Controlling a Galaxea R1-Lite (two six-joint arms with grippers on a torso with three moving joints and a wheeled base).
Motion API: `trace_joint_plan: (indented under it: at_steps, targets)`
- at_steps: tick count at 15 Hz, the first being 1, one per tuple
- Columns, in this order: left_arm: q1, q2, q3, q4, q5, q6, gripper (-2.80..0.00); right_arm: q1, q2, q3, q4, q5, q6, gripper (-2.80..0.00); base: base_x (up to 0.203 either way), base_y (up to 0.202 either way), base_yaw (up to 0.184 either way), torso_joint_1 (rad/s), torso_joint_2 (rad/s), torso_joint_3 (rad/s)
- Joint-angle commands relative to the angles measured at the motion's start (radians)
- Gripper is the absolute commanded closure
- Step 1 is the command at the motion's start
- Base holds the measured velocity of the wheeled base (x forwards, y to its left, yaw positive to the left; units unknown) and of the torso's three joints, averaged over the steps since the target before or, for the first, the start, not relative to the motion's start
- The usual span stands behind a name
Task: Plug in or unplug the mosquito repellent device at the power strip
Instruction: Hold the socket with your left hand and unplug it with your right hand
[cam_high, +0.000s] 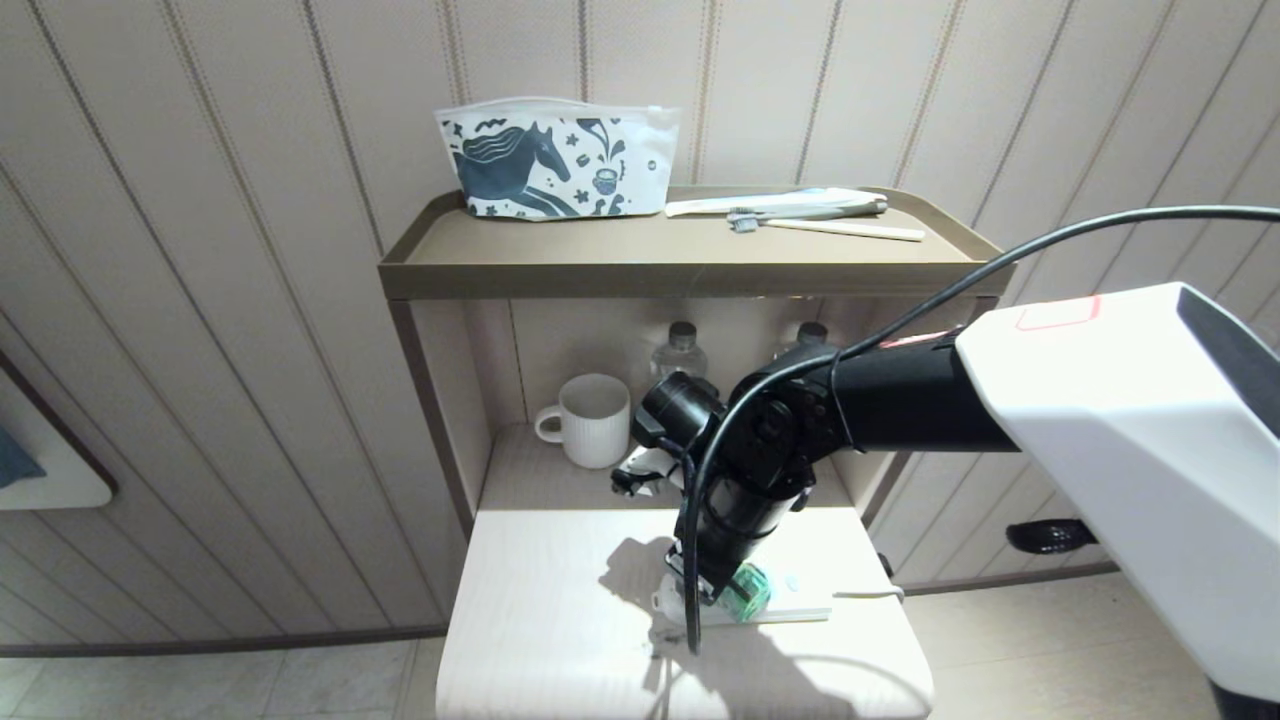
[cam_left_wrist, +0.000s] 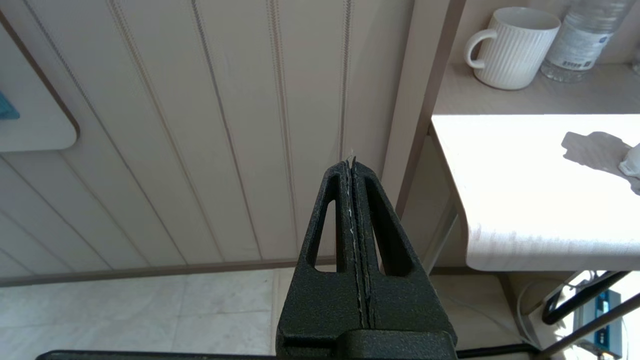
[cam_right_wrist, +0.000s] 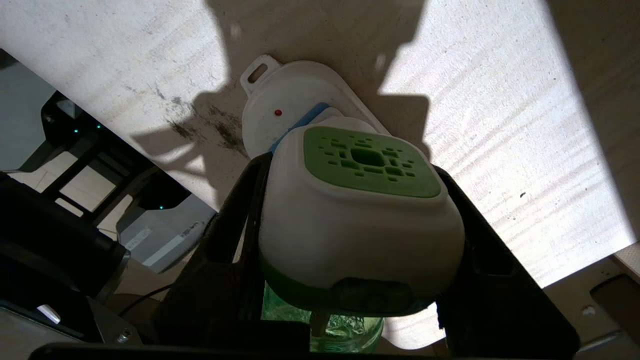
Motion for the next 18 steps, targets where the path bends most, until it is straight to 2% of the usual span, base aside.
trace_joint_plan:
  at_steps: [1, 3, 5, 7, 9, 11, 13, 14, 15, 18]
  targets:
    - [0.0, 0.0, -0.003, 0.003, 0.0, 0.003, 0.0, -0.001, -0.004, -0.002, 0.005, -0.001, 0.002, 0.0, 0.0, 0.0, 0.0, 0.0, 0.0, 0.0]
    - [0.0, 0.013, -0.031, 0.015, -0.003, 0.012, 0.0, -0.001, -0.004, -0.002, 0.005, 0.001, 0.003, 0.0, 0.0, 0.0, 0.0, 0.0, 0.0, 0.0]
    - [0.0, 0.095, -0.176, 0.023, -0.019, 0.009, 0.0, 0.002, -0.004, -0.004, 0.005, 0.001, 0.003, 0.0, 0.0, 0.0, 0.0, 0.0, 0.0, 0.0]
    - [-0.001, 0.3, -0.333, 0.025, -0.049, -0.011, 0.0, 0.006, -0.004, -0.008, -0.005, 0.001, 0.002, 0.0, 0.0, 0.0, 0.0, 0.0, 0.0, 0.0]
    - [-0.003, 0.566, -0.457, 0.016, -0.136, -0.025, 0.0, 0.007, -0.002, -0.008, -0.018, 0.001, 0.005, 0.0, 0.0, 0.0, 0.0, 0.0, 0.0, 0.0]
    - [-0.048, 0.813, -0.506, -0.014, -0.244, -0.03, 0.0, 0.003, 0.0, -0.014, -0.018, 0.002, 0.005, 0.0, 0.0, 0.0, 0.0, 0.0, 0.0, 0.0]
    - [-0.2, 0.972, -0.484, -0.112, -0.322, -0.027, 0.0, 0.001, 0.003, -0.015, -0.019, 0.003, 0.005, 0.0, 0.0, 0.0, 0.0, 0.0, 0.0, 0.0]
    - [-0.322, 1.033, -0.462, -0.191, -0.318, -0.023, 0.0, -0.001, 0.013, -0.017, -0.02, 0.004, 0.005, 0.0, 0.0, 0.0, 0.0, 0.0, 0.0, 0.0]
    - [-0.436, 1.122, -0.445, -0.266, -0.289, -0.022, 0.0, -0.002, 0.018, -0.02, -0.02, 0.004, 0.005, 0.0, 0.0, 0.0, 0.0, 0.0, 0.0, 0.0]
    - [-0.617, 1.354, -0.403, -0.481, -0.184, -0.024, 0.0, -0.011, 0.021, -0.034, -0.02, 0.007, 0.005, 0.0, 0.0, 0.0, 0.0, 0.0, 0.0, 0.0]
